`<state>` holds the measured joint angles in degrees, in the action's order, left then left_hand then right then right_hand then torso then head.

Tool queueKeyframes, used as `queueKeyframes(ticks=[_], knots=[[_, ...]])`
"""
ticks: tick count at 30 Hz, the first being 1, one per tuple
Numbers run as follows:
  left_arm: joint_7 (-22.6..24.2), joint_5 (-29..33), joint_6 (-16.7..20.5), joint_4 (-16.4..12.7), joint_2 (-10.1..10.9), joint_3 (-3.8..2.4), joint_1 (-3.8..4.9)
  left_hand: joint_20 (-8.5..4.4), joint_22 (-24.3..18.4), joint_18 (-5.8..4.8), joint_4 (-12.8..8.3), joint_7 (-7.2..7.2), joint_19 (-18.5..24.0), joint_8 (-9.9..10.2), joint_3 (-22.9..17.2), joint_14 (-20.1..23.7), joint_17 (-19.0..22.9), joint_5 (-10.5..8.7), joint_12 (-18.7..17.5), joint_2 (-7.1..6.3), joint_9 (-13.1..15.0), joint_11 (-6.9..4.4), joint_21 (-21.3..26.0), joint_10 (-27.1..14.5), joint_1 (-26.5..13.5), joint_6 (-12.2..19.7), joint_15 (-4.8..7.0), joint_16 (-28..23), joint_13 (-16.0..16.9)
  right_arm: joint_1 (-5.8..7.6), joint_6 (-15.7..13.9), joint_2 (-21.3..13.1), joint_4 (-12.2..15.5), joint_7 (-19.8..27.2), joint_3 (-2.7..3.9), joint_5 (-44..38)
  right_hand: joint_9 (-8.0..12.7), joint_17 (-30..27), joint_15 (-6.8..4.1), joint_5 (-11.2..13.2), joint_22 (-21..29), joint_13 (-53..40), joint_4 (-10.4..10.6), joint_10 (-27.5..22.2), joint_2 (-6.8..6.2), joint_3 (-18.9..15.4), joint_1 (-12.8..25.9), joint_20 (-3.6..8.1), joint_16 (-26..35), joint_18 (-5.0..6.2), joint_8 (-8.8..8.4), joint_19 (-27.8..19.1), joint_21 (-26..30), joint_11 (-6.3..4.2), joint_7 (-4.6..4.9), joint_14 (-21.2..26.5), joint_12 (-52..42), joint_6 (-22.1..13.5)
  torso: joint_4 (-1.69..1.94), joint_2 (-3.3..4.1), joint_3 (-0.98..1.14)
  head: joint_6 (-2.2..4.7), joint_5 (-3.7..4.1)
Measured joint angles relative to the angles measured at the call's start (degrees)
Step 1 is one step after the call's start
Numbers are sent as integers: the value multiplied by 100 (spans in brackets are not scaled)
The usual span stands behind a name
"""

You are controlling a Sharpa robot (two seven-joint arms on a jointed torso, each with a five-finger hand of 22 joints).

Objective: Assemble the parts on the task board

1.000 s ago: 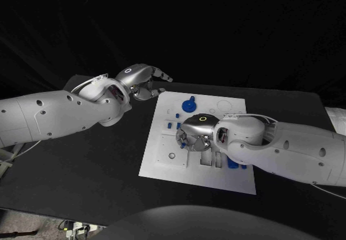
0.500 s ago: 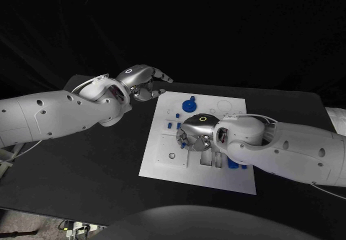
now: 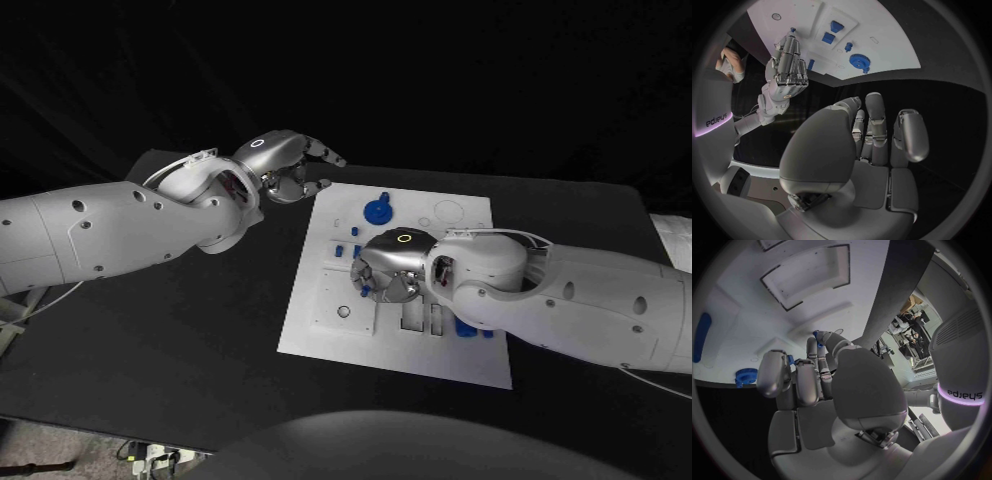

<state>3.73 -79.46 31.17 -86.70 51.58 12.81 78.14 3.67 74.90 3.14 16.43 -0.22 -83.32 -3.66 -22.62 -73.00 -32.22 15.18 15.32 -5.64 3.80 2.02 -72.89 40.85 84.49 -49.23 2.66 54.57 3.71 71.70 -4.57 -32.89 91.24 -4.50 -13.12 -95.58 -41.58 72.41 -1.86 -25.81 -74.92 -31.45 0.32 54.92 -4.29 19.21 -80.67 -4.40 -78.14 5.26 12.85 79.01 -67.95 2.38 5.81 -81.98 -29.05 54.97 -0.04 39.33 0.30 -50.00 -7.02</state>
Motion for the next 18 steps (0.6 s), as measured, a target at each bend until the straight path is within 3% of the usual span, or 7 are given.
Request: queueKeyframes(ticks=[18], knots=[[11,7,-4,-6,3,0,-1,0,0,0,-2,0,0,0,-2,0,-1,24,23,0,0,0,12,0,0,0,0,0,0,-5,19,32,-5,-4,5,-1,-5,-91,-19,21,1,16,0,7,0,0,0,0,66,1,0,-85,149,8,-1,63,52,-1,-5,-2,-1,0,-10]])
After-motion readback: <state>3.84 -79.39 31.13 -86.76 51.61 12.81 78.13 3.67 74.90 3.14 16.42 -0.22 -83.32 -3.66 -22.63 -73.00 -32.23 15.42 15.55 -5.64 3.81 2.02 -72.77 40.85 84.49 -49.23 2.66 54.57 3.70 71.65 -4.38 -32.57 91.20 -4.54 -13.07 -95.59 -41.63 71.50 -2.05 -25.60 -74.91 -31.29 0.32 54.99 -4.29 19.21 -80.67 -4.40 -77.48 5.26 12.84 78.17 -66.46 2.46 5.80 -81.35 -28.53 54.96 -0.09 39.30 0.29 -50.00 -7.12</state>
